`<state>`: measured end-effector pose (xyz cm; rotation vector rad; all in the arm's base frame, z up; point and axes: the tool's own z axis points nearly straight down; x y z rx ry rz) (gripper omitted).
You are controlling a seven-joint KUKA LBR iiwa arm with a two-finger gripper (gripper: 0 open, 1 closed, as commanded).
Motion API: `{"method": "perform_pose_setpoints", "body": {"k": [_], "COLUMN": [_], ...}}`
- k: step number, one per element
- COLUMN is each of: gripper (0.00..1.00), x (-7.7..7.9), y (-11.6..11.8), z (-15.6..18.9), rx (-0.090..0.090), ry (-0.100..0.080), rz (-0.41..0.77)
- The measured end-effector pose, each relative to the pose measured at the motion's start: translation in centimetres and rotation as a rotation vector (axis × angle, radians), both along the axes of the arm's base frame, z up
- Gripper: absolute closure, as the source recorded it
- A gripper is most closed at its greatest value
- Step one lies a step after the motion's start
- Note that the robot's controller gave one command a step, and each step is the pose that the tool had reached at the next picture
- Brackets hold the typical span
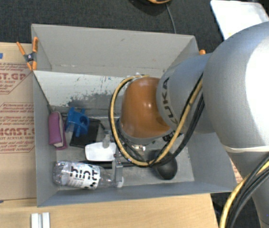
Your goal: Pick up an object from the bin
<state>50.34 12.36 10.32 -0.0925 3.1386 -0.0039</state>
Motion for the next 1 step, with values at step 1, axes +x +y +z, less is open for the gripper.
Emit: {"method": "perform_pose_setpoints", "body": {"k": [1], "gripper": [0.0], "x": [0.31], "y": [0.83], "z": [-2.98], "rx": [0.001], "ry": [-0.018], "rz": [0.03]}}
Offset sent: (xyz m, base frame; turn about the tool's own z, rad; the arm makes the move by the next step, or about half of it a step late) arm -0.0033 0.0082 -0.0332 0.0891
